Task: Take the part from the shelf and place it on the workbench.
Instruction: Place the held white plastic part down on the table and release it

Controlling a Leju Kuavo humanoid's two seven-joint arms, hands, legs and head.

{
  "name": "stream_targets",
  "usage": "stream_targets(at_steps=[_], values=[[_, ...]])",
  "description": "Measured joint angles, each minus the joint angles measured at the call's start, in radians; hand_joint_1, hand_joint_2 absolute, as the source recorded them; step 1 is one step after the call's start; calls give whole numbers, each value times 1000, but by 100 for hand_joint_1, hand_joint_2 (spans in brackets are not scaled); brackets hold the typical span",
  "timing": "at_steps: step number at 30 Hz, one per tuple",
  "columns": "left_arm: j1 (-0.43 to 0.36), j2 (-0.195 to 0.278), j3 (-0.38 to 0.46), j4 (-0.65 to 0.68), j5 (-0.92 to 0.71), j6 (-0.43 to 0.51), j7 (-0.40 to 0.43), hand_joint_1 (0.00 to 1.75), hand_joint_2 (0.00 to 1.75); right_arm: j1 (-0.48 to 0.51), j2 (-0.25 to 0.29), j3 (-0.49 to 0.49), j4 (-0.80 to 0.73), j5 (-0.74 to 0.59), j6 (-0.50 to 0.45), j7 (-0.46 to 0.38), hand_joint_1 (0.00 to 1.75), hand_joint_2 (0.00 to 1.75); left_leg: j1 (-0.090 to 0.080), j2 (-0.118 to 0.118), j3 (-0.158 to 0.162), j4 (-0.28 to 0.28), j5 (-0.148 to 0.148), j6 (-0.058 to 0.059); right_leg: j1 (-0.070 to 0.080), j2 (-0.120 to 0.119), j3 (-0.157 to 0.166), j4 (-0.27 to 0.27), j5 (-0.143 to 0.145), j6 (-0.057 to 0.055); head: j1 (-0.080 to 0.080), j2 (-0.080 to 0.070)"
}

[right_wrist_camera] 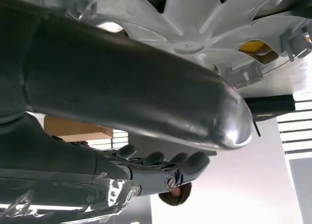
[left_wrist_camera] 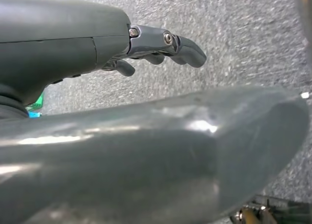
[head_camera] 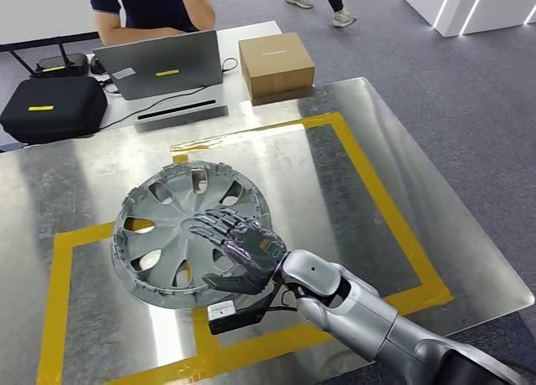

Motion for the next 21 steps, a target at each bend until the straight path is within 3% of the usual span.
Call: stream_targets(at_steps=[2, 3, 4, 5, 8, 10, 12, 14, 15, 17, 18, 19, 20, 21], values=[[-1, -2, 0, 0, 0, 1, 0, 0, 0, 5, 0, -5, 2, 0, -1, 0, 0, 0, 0, 3, -50, 137, -84, -6, 1, -4, -14, 0, 11, -4, -1, 0], [-1, -2, 0, 0, -1, 1, 0, 0, 0, 9, 0, -7, 3, 0, -1, 0, 0, 0, 0, 3, -67, 193, -108, -9, 2, -6, -21, 0, 16, -4, -1, 0], [0, -2, 0, 0, -1, 2, 0, 0, 0, 12, 0, -9, 5, 0, -1, 0, 0, 0, 1, 4, -67, 214, -112, -10, 2, -8, -28, 0, 22, -2, -1, 0], [0, -2, 0, 0, -1, 2, 0, 0, 0, 15, 0, -10, 6, 0, -1, 0, 0, 0, 1, 4, -49, 197, -97, -10, 1, -9, -35, 0, 27, 0, -1, 0], [-2, -3, 0, 0, -2, 4, 0, 0, 0, 18, 0, -14, 6, -1, -2, 0, 0, 0, 2, 7, 78, 1, -22, -10, -1, -10, -46, 0, 39, 14, -1, 0], [-3, -4, 1, 0, -2, 6, 0, 0, 0, 19, 0, -17, 6, -2, -2, 0, 0, 0, 0, 8, 119, -76, -10, -6, 1, -12, -51, -1, 50, 27, -1, 0], [-3, -5, 2, 0, -3, 8, 0, 0, 0, 21, 0, -20, 7, -3, -2, 0, 0, 0, -2, 7, 116, -81, -6, 5, 1, -13, -53, -6, 60, 40, -1, 0], [-3, -5, 5, 0, -3, 11, 0, 0, 0, 24, 0, -24, 7, -2, -2, 0, 0, 0, 0, 9, 107, -84, 5, 22, 1, -11, -66, 13, 36, 48, 1, 0], [-4, -5, 7, 0, -3, 12, 0, 0, 0, 24, 0, -27, 7, -2, -2, 0, 0, 0, 0, 10, 102, -86, 12, 31, 1, -10, -81, 53, 2, 51, 2, 0], [-6, -5, 9, 0, -3, 15, 0, 0, 0, 26, 0, -32, 8, -3, -2, 0, 0, 0, -4, 11, 88, -86, 23, 44, 4, -7, -123, 190, -86, 52, 6, 0], [-6, -5, 10, 0, -3, 16, 0, 0, 0, 27, 0, -34, 10, -3, -2, 0, 0, 0, -6, 11, 81, -85, 29, 48, 5, -7, -139, 254, -116, 51, 6, 0], [-5, -5, 10, 0, -3, 16, 0, 0, 0, 29, 0, -35, 12, -3, -2, -1, 0, 0, -9, 10, 73, -85, 36, 50, 6, -7, -142, 290, -127, 49, 6, 0], [-5, -6, 11, 0, -3, 16, 0, 0, 0, 31, 0, -35, 13, -3, -2, -2, 0, 0, -10, 10, 66, -85, 42, 50, 8, -7, -125, 286, -118, 46, 6, 0], [-5, -6, 12, 0, -3, 16, 0, 0, 0, 32, 0, -35, 15, -3, -2, -3, 0, 0, -12, 9, 59, -85, 48, 49, 10, -6, -89, 241, -96, 41, 6, 0]])
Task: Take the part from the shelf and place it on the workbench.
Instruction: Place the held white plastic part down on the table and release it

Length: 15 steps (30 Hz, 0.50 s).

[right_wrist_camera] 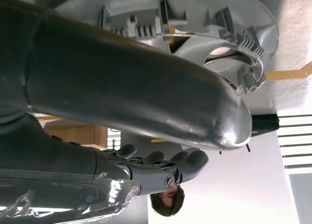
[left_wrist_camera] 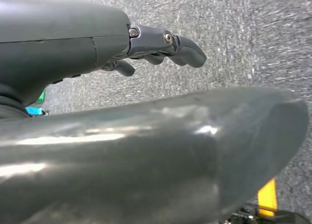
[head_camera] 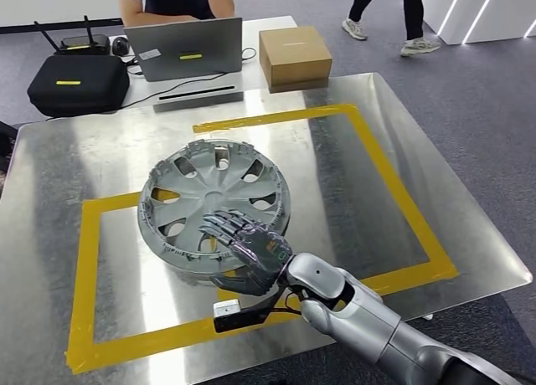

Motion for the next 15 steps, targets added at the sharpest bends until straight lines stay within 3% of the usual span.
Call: stream_targets(at_steps=[3, 5, 7, 8, 10, 12, 13, 14, 15], values=[[-2, 0, 2, 0, 0, 2, 0, 0, 0, -3, 0, -2, 1, 0, 0, -4, 0, 0, -3, -3, -16, 1, 19, -10, 7, 5, 143, -210, 42, -16, -1, 0], [-3, 0, 4, 0, 1, 3, 0, 0, 0, -4, 1, -3, 1, 0, -1, -5, 0, 0, -3, -3, -23, 1, 33, -21, 12, 9, 167, -255, 41, -23, -1, 0], [-2, 0, 5, 0, 2, 4, 0, 0, 0, -2, 1, -2, 2, 0, -1, -6, 0, 0, 0, -4, -31, 2, 40, -34, 13, 7, 153, -256, 55, -34, -1, 0], [-2, 0, 5, 0, 2, 4, 0, 0, 0, -1, 2, -2, 2, 0, -1, -6, 0, 0, 0, -4, -39, 13, 25, -40, 11, 6, 144, -256, 65, -43, -3, 0], [-1, 0, 5, 0, 3, 5, 0, 0, 0, 1, 3, -2, 2, 0, 0, -7, 0, 0, 2, -4, -71, 92, -57, -50, 7, 2, 119, -259, 87, -55, -5, 0], [-2, -1, 5, 0, 3, 6, 0, 0, 0, 4, 3, -2, 2, 0, 0, -8, 0, 0, 4, -3, -109, 227, -147, -56, 7, 0, 88, -259, 111, -58, -7, 0], [-2, -1, 5, 0, 3, 6, 0, 0, 0, 7, 3, -1, 2, 0, 0, -8, 0, 0, 4, -3, -116, 278, -163, -57, 7, -1, 72, -259, 124, -58, -7, 0], [-3, -1, 5, 0, 3, 6, 0, 0, 0, 8, 3, -1, 2, 0, 0, -8, 0, 0, 4, -3, -111, 303, -154, -58, 6, -2, 56, -258, 136, -57, -7, 0], [-3, -1, 5, 0, 3, 6, 0, 0, 0, 9, 3, -1, 2, 0, 0, -8, 0, 0, 4, -3, -89, 294, -126, -59, 6, -3, 39, -258, 149, -55, -7, 0]])
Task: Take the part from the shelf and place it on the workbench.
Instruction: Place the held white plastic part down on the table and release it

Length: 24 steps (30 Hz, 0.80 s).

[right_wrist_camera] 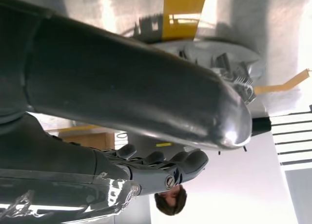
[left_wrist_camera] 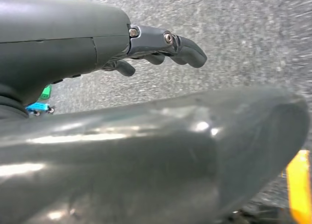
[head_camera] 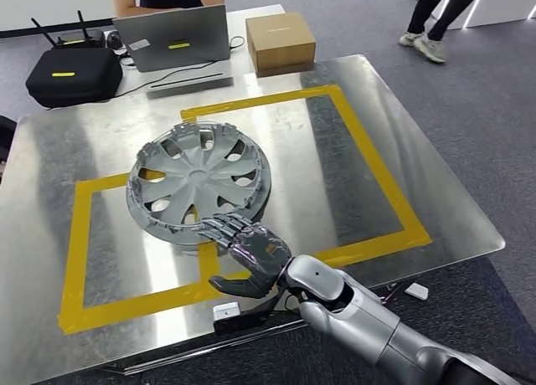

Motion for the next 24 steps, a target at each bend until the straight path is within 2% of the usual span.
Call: stream_targets(at_steps=[1, 2, 3, 4, 5, 6, 7, 8, 9, 10, 12, 13, 14, 15, 16, 17, 18, 19, 20, 21, 22, 23, 24], values=[[0, 0, 0, 0, 0, 0, 0, 0, 0, 0, 0, 0, 0, 0, 0, 0, 0, 0, 1, 0, 38, -41, 31, 0, -1, 0, -16, 0, 13, 3, 0, 0], [-2, 0, 0, 0, 1, 0, 0, 0, 0, 1, 0, 0, 0, 0, 0, -1, 0, 0, 1, 1, 92, -107, 47, 0, 0, 0, -30, 1, 26, 8, 0, 0], [-3, 0, 0, 0, 1, 0, 0, 0, 0, 1, 0, -1, 0, 0, -1, -2, 0, 0, 1, 0, 150, -189, 45, 3, 0, 0, -41, 2, 38, 13, 0, 0], [-5, 0, 0, 0, 1, 1, 0, 0, 0, 2, 0, -1, 0, 0, -2, -3, 0, 0, 0, 0, 192, -254, 34, 9, 1, 0, -47, 0, 51, 18, 1, 0], [-6, 0, 0, 0, 2, 1, 0, 0, 0, 2, 0, -2, 0, -1, -2, -5, 0, 0, -2, -1, 217, -298, 20, 16, 2, -1, -50, -3, 64, 24, 1, 0], [-6, -1, 0, 0, 2, 2, 0, 0, 0, 4, 0, -2, 0, -1, -3, -5, 0, 0, -5, -2, 221, -316, 17, 26, 1, -2, -51, -8, 77, 29, 2, 0], [-5, -2, 0, 0, 2, 2, 0, 0, 0, 6, 0, -2, 0, -2, -3, -6, 0, 0, -4, 0, 213, -315, 25, 36, 0, -1, -52, -13, 84, 35, 2, 0], [-5, -2, 0, 0, 3, 3, 0, 0, 0, 8, 0, -2, 0, -2, -3, -7, 0, 0, -4, 1, 205, -315, 36, 45, -1, 1, -58, -8, 73, 42, 2, 0], [-4, -3, 0, 0, 3, 3, 0, 0, 0, 11, 0, -2, 0, -2, -3, -7, 0, 0, -2, 3, 195, -316, 48, 54, -1, 3, -67, 14, 42, 47, 5, 0], [-4, -3, 1, 0, 4, 4, 0, 0, 0, 13, 0, -3, 1, -2, -3, -7, 0, 0, -1, 4, 183, -318, 61, 60, -1, 5, -82, 61, -7, 51, 7, 0], [-4, -3, 1, 0, 4, 5, 0, 0, 0, 17, 0, -4, 1, -3, -5, -7, 0, 0, -4, 5, 152, -316, 86, 66, 0, 5, -113, 204, -110, 55, 11, 0], [-4, -4, 1, 0, 4, 5, 0, 0, 0, 19, 0, -4, 1, -3, -6, -7, 0, 0, -5, 5, 136, -315, 99, 67, 0, 5, -121, 269, -133, 56, 11, 0], [-3, -4, 1, 0, 4, 5, 0, 0, 0, 21, 0, -5, 1, -3, -6, -7, 0, 0, -6, 5, 119, -313, 111, 67, 0, 5, -115, 307, -133, 55, 11, 0], [-3, -5, 1, 0, 4, 5, 0, 0, 0, 23, 0, -5, 1, -3, -6, -7, 0, 0, -7, 5, 102, -312, 124, 66, 0, 5, -92, 308, -113, 52, 11, 0], [-3, -5, 1, 0, 4, 5, 0, 0, 0, 25, -1, -5, 1, -3, -6, -7, 0, 0, -8, 4, 86, -311, 136, 64, 1, 5, -51, 272, -87, 49, 11, 0], [-3, -5, 1, 0, 4, 5, 0, 0, 0, 25, -1, -6, 1, -3, -7, -7, 0, 0, -8, 4, 73, -309, 147, 61, 1, 6, 5, 205, -76, 44, 11, 0], [-3, -6, 1, 0, 4, 7, 0, 0, 0, 25, -1, -6, 0, -3, -9, -7, 0, 0, -9, 4, 61, -307, 157, 57, 3, 8, 69, 121, -82, 39, 10, 0], [-4, -7, 1, 0, 4, 8, 0, 0, 0, 26, -1, -7, -2, -3, -11, -8, 0, 0, -10, 4, 54, -307, 168, 52, 5, 9, 118, 50, -97, 35, 10, 0], [-4, -7, 1, 0, 4, 9, 0, 0, 0, 27, -1, -8, -3, -4, -14, -9, 0, 0, -9, 4, 49, -307, 178, 47, 8, 11, 147, 0, -114, 32, 10, 0], [-4, -8, 1, 0, 4, 10, 0, 0, 0, 31, -2, -8, -4, -4, -17, -9, 0, 0, -8, 4, 45, -308, 187, 41, 11, 11, 156, -23, -120, 29, 9, 0], [-3, -9, 1, 0, 4, 10, 0, 0, 0, 36, -3, -8, -4, -4, -18, -10, 0, 0, -6, 3, 42, -309, 195, 35, 12, 10, 146, -25, -115, 24, 9, 0], [-1, -9, 1, 0, 4, 11, 0, 0, 0, 42, -4, -8, -4, -4, -19, -10, 0, 0, -4, 3, 37, -304, 188, 28, 11, 9, 139, -26, -106, 17, 8, 0], [1, -10, 1, 0, 3, 12, 0, 0, 0, 50, -5, -7, -4, -4, -19, -11, 0, 0, -3, 3, 28, -286, 161, 22, 10, 7, 131, -26, -95, 9, 7, 0]])
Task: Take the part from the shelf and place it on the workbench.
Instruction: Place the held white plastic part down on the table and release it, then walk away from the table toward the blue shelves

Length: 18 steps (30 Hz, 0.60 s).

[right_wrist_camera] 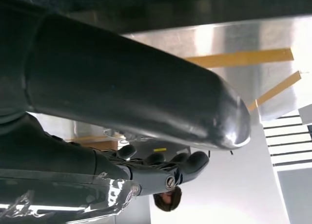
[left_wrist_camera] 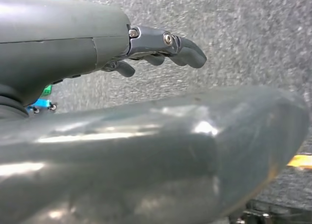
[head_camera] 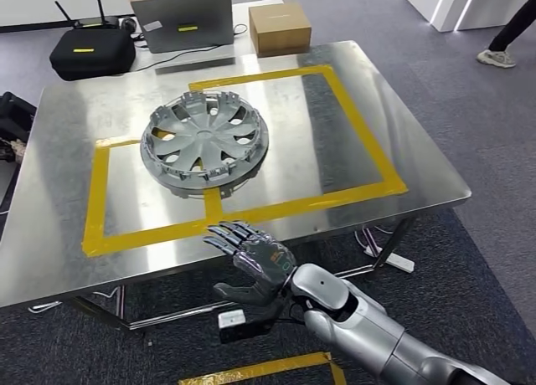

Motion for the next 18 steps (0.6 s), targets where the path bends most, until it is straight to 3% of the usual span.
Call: stream_targets(at_steps=[1, 3, 4, 5, 6, 8, 9, 11, 12, 14, 15, 16, 18], values=[[2, 0, 0, 0, -1, 1, 0, 0, 0, 8, -1, 0, 0, 0, -1, -1, 0, 0, 1, 0, -14, 37, -45, -6, -2, -2, -10, -1, 13, -7, -2, 0], [2, -2, 0, 0, -4, 1, 0, 0, 0, 25, -3, 1, 0, 0, -2, -4, 0, 0, 3, 1, -50, 166, -153, -15, -2, -4, -39, 0, 40, -13, -5, 0], [1, -3, 0, 0, -5, 1, 0, 0, 0, 35, -4, 2, 0, 0, -3, -5, 0, 0, 3, 1, -63, 232, -184, -18, -2, -5, -58, 1, 53, -13, -5, 0], [1, -4, 0, 0, -6, 1, 1, 0, 0, 43, -5, 2, 0, 0, -4, -5, 0, 0, 4, 1, -65, 278, -190, -21, -2, -6, -76, 3, 67, -12, -5, 0], [0, -4, 0, 0, -7, 1, 1, 0, 0, 50, -6, 2, 1, 0, -5, -6, 0, 0, 4, 1, -51, 293, -172, -22, -3, -7, -95, 5, 80, -10, -5, 0], [-1, -4, 0, 0, -7, 2, 2, 0, 0, 59, -8, 2, 1, -1, -7, -6, 0, 0, 6, 1, 27, 219, -119, -22, -4, -7, -130, 11, 105, -4, -5, 0], [-3, -4, 0, 0, -8, 3, 3, 0, 0, 63, -9, 2, 1, -2, -9, -7, 0, 0, 7, 1, 91, 142, -113, -21, -4, -7, -144, 15, 116, 1, -5, 0], [-7, -6, 0, 0, -9, 5, 5, 0, 0, 71, -11, 0, 1, -4, -16, -10, 0, 0, 5, 0, 189, 4, -140, -9, -2, -8, -159, 19, 139, 12, -4, 0], [-7, -6, 0, 0, -10, 5, 6, 0, 0, 76, -12, -1, 0, -5, -18, -12, 0, 0, 2, -1, 210, -30, -150, 0, -2, -9, -162, 18, 150, 17, -3, 0], [-5, -9, 0, 0, -12, 7, 8, 0, 0, 86, -15, -1, 1, -6, -22, -14, 0, 0, 0, 1, 196, -35, -140, 19, -5, -8, -168, 13, 163, 28, -3, 0], [-4, -10, 0, 0, -13, 7, 9, 0, 0, 92, -17, -1, 1, -7, -22, -14, 0, 0, 1, 3, 185, -34, -129, 29, -7, -7, -177, 26, 143, 34, -2, 0], [-3, -10, 0, 0, -14, 8, 10, 0, 0, 97, -19, -2, 1, -7, -23, -14, 0, 0, 2, 5, 171, -35, -116, 37, -8, -5, -190, 60, 102, 39, -2, 0], [-3, -9, 0, 0, -15, 9, 10, 0, 0, 103, -22, -2, 1, -7, -23, -14, 0, 0, 3, 7, 140, -35, -89, 46, -10, -4, -223, 186, -11, 46, 0, 0]])
